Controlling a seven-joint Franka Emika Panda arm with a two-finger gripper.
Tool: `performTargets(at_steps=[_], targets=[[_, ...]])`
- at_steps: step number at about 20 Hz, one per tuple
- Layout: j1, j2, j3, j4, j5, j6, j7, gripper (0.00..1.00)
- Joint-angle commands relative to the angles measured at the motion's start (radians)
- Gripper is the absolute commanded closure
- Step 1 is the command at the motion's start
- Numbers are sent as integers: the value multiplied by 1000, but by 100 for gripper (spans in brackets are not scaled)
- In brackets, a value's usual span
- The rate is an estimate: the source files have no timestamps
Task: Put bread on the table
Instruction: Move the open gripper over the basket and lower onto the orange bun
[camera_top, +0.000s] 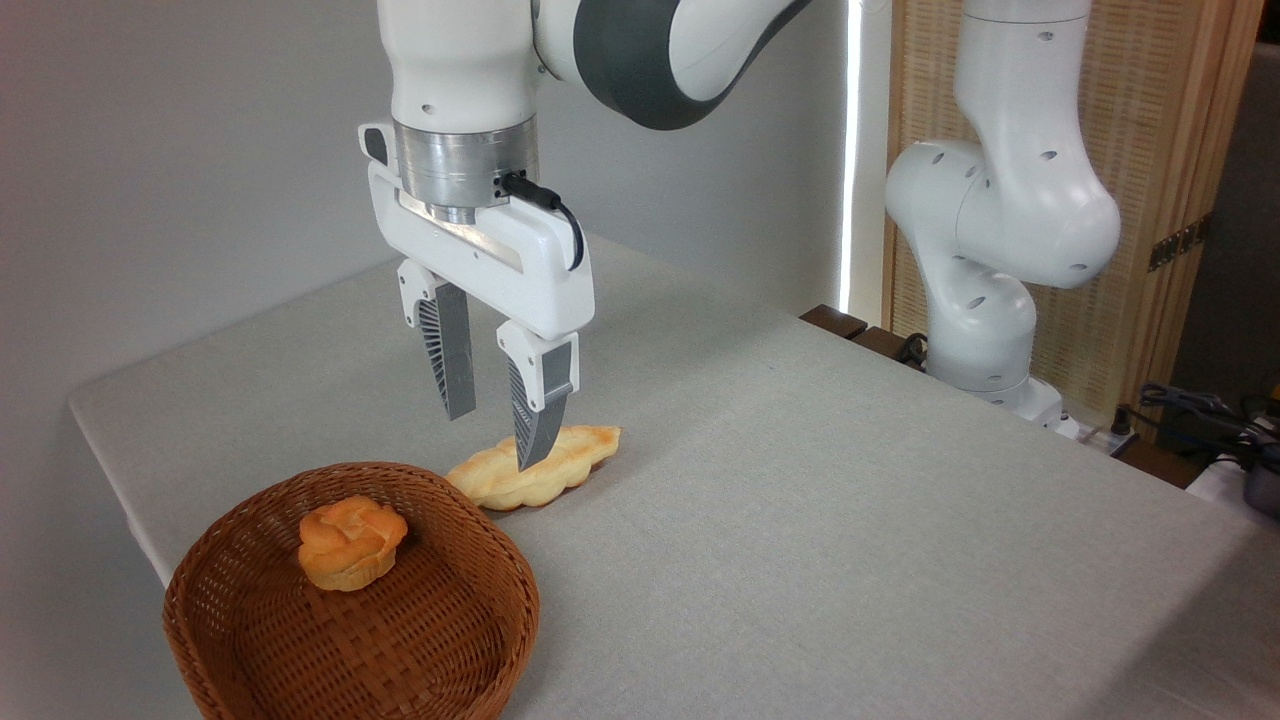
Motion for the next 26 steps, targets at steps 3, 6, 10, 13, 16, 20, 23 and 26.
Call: performTargets(at_steps=[3,6,10,13,16,20,23,26], targets=[[-10,46,-6,8,-12,103,-1,0],[-19,84,-37,8,-11,192,-2,0],[-19,133,-60,8,-15,247,-4,0],[-19,172,-86,9,-38,325,-4,0],[-19,205,-100,9,-38,394,-1,0],[-19,250,-127,8,-29,472,1,0],[-19,261,-129,8,-29,479,2,0],[-19,281,-135,8,-25,483,7,0]])
